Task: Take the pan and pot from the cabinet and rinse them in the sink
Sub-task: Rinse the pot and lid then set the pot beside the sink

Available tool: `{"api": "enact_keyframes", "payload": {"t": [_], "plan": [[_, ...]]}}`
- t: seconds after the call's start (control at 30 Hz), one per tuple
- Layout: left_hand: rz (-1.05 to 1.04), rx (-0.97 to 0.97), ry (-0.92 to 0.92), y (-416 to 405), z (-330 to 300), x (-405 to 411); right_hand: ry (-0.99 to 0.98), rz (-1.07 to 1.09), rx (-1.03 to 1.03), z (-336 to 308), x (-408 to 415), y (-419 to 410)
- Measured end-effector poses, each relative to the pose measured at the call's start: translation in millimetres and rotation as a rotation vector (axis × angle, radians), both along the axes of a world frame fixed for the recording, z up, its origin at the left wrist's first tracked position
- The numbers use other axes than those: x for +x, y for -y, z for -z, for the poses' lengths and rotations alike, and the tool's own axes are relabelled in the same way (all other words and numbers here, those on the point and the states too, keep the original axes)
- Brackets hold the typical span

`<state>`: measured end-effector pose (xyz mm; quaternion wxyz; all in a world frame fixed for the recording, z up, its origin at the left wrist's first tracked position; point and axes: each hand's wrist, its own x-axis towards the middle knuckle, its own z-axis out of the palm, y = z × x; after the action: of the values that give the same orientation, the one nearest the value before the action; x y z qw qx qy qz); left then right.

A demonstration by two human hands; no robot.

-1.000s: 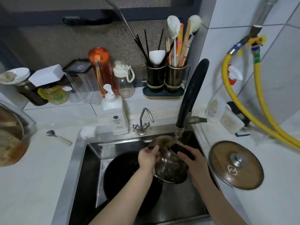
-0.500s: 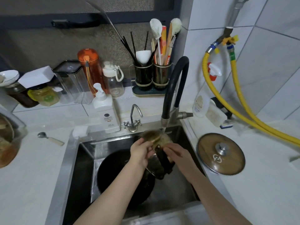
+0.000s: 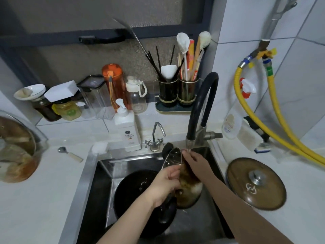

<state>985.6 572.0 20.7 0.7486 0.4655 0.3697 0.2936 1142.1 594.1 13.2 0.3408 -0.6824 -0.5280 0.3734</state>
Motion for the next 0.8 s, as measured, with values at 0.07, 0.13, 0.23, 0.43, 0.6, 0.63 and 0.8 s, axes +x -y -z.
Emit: {"api": "enact_keyframes", "payload": {"t": [0.07, 0.13, 0.23, 0.43, 0.6, 0.63, 0.8], "plan": [[-0.050, -0.067, 0.020, -9.2, -5.5, 3.2, 0.015, 0.015, 0.034, 5.9, -2.1, 2.3], [-0.119, -0.101, -0.084, -23.3, -11.3, 3.9, 0.063, -0.011, 0.067, 10.1, -6.8, 6.5], [-0.042, -0.058, -0.250, -38.1, -15.0, 6.3, 0.139, -0.121, 0.137, 10.0, -16.6, 16.2], [-0.222, -0.060, -0.270, -41.6, 8.8, 19.9, 0.121, -0.055, 0.049, 26.5, -15.6, 23.9], [-0.356, -0.174, -0.347, -50.4, 12.9, 11.7, 0.139, 0.007, 0.068, 40.8, -24.7, 28.4], [-0.321, -0.187, -0.325, -50.3, 11.9, 10.0, 0.171, 0.004, 0.068, 42.8, -23.9, 25.7], [-0.174, -0.163, -0.272, -43.5, 13.7, 2.5, -0.013, 0.041, 0.035, 32.4, -8.5, 0.9]]}}
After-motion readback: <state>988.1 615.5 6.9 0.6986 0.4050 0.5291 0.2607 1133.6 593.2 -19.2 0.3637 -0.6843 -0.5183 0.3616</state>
